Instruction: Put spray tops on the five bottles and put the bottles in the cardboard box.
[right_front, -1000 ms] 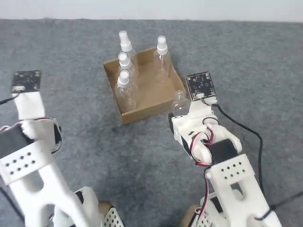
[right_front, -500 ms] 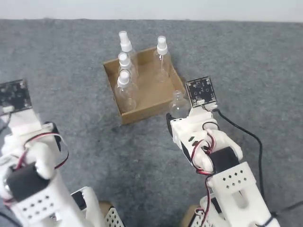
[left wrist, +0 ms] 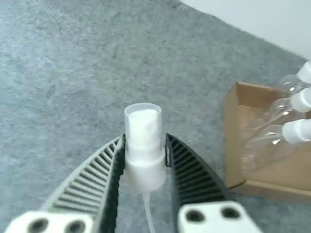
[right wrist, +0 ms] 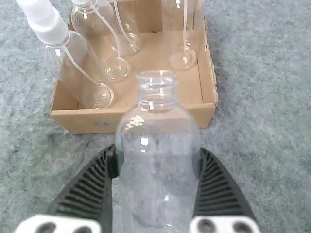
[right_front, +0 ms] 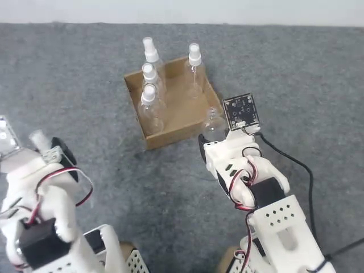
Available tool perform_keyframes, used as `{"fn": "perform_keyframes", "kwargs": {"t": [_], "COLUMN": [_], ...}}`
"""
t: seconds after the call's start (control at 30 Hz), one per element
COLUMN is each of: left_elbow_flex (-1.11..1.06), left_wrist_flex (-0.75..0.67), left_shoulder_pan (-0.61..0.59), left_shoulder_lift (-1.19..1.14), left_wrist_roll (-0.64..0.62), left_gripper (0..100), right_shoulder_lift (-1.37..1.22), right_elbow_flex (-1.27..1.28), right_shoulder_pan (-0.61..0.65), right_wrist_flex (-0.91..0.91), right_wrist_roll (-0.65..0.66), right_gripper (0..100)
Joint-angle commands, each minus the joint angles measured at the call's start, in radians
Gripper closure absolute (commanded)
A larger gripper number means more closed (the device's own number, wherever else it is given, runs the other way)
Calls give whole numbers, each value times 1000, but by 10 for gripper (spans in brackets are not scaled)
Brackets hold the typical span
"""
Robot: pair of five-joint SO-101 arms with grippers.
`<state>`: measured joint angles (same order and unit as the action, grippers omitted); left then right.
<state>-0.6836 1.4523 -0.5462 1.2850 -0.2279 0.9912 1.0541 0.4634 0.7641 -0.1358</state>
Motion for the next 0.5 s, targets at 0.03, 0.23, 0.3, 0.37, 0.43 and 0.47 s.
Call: {"fn": "perform_keyframes", "kwargs": {"t": [0.03,0.23,0.3,0.37,0.43,0.47], "left_elbow_flex": [-1,-1,-2,-2,-2,-2], "left_wrist_flex": [-58,-144,-170,-193,-212,-222], "left_shoulder_pan": [80,140,169,204,244,264], "left_shoulder_lift": [41,97,118,138,153,161], "left_wrist_roll": [-91,-198,-239,-281,-319,-334], "left_gripper": [987,987,987,987,987,987], "right_shoulder_lift": [33,33,33,33,33,33], "right_elbow_flex": [-9,-9,-9,-8,-8,-8], "right_shoulder_pan": [4,4,4,4,4,4], "right_wrist_flex": [-16,-16,-15,-15,-15,-15], "right_wrist_roll": [-9,-5,-3,-3,-2,-2], "right_gripper": [929,929,929,929,929,929]}}
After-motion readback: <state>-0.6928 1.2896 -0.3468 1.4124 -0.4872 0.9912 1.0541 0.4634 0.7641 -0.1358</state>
